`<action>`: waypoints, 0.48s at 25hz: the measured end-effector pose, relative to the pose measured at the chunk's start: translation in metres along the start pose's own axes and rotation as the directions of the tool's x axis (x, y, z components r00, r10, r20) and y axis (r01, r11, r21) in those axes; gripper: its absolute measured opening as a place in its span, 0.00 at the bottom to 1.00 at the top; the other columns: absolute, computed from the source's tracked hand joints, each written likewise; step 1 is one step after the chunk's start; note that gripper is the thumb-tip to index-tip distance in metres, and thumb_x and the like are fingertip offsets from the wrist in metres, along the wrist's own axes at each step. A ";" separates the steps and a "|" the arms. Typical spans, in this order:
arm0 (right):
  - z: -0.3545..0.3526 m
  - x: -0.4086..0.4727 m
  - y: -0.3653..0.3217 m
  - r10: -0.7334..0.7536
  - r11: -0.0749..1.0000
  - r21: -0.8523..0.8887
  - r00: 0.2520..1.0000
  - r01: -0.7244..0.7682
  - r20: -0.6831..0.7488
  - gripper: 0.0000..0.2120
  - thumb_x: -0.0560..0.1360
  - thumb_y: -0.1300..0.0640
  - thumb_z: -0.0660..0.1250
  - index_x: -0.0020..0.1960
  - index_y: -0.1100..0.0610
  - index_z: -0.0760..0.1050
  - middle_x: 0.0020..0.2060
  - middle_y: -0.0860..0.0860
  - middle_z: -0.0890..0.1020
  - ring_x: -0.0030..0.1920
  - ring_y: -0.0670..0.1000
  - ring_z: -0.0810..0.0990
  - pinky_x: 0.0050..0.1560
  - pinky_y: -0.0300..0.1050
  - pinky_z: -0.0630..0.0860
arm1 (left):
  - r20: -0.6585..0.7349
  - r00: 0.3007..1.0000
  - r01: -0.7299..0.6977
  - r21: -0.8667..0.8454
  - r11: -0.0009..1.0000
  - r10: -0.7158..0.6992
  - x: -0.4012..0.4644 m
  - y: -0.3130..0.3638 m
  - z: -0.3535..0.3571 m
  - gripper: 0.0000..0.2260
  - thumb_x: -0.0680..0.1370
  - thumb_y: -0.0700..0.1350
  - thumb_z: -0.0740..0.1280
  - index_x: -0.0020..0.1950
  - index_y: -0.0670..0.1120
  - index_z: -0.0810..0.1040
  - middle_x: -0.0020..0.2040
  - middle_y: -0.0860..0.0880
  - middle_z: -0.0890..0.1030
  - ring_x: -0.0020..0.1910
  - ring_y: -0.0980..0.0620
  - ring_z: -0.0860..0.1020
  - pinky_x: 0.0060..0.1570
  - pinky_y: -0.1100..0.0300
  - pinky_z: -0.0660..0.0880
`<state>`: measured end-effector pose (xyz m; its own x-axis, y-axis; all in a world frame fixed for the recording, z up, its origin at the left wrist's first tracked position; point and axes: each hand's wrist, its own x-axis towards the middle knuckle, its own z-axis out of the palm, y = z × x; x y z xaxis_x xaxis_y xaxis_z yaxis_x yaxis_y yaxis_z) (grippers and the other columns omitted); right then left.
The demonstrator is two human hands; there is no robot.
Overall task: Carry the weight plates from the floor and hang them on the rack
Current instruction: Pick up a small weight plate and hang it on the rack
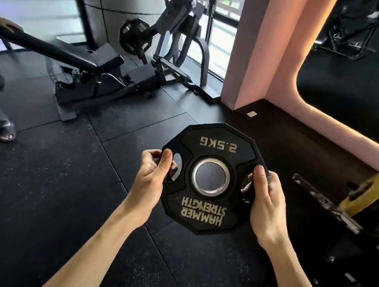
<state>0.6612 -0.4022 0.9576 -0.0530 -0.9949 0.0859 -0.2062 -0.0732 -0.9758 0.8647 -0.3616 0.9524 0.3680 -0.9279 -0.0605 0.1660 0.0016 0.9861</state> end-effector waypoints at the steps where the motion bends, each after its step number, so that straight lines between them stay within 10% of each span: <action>1: 0.009 0.025 0.002 0.004 1.000 -0.005 1.000 -0.004 -0.004 0.18 0.82 0.46 0.56 0.45 0.59 0.72 0.34 0.50 0.77 0.31 0.37 0.75 0.34 0.30 0.71 | 0.012 1.000 0.002 -0.002 1.000 -0.002 0.029 0.000 0.003 0.20 0.74 0.61 0.62 0.55 0.46 0.68 0.40 0.50 0.77 0.44 0.52 0.74 0.63 0.41 0.72; 12: 0.097 0.317 0.013 0.105 0.994 0.059 0.964 -0.093 -0.244 0.21 0.79 0.41 0.56 0.46 0.59 0.72 0.33 0.49 0.77 0.31 0.39 0.75 0.35 0.36 0.72 | 0.313 0.948 0.052 0.030 0.998 -0.058 0.383 0.015 0.067 0.13 0.79 0.57 0.60 0.53 0.49 0.68 0.42 0.50 0.78 0.43 0.53 0.76 0.51 0.52 0.76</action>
<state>0.7370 -0.7252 0.9527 -0.3110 -0.9500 0.0292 -0.1421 0.0161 -0.9897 0.9470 -0.7422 0.9540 0.0525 -0.9964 -0.0664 0.1576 -0.0574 0.9858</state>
